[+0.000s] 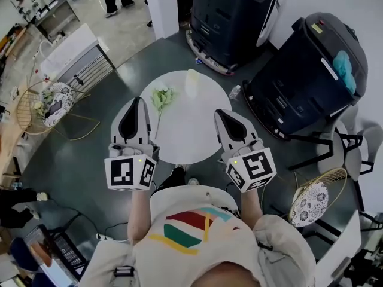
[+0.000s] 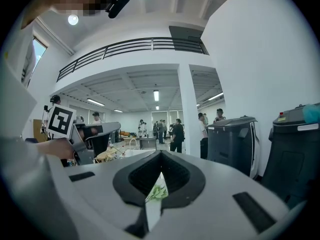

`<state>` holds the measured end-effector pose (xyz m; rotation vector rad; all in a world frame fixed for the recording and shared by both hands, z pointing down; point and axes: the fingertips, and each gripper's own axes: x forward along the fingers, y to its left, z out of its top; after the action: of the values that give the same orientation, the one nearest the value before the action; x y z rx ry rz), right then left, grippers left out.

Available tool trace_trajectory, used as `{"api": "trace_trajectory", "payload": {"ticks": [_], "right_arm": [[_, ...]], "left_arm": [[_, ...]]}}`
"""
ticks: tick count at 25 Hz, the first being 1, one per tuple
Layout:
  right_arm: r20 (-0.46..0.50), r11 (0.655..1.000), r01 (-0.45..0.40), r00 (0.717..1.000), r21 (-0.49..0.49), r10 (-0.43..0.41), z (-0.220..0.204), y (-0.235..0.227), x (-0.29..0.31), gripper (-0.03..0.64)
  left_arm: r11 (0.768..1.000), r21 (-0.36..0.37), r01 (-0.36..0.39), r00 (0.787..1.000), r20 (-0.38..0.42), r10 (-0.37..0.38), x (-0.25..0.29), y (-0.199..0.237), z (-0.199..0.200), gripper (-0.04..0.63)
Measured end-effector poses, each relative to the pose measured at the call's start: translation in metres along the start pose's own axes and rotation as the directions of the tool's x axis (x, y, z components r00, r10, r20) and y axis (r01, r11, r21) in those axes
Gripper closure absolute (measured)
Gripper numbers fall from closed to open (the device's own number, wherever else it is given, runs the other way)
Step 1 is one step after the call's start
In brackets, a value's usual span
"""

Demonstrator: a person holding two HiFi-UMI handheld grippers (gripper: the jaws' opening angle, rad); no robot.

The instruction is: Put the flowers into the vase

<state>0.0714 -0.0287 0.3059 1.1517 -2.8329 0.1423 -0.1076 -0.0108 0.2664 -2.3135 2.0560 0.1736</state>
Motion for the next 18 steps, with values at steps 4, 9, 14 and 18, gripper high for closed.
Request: {"api": "trace_trajectory", "payload": {"ticks": [4, 9, 14, 18], "right_arm": [[-0.021, 1.0, -0.013, 1.0, 0.002, 0.013, 0.003, -0.008, 0.036, 0.607], [-0.045, 1.0, -0.02, 0.999, -0.015, 0.019, 0.011, -0.013, 0.078, 0.607], [-0.091, 1.0, -0.009, 0.996, -0.012, 0.008, 0.013, -0.02, 0.123, 0.607], [-0.126, 0.999, 0.012, 0.992, -0.031, -0.016, 0.01, -0.021, 0.154, 0.607]], "left_arm": [[1.0, 0.012, -0.01, 1.0, -0.018, 0.01, 0.025, 0.024, -0.008, 0.589], [0.999, -0.016, -0.036, 0.998, -0.051, 0.035, 0.053, 0.063, -0.023, 0.589], [0.999, -0.036, -0.039, 0.997, -0.07, 0.036, 0.09, 0.097, -0.034, 0.589], [0.998, -0.064, -0.028, 0.995, -0.096, 0.022, 0.11, 0.118, -0.052, 0.589]]}}
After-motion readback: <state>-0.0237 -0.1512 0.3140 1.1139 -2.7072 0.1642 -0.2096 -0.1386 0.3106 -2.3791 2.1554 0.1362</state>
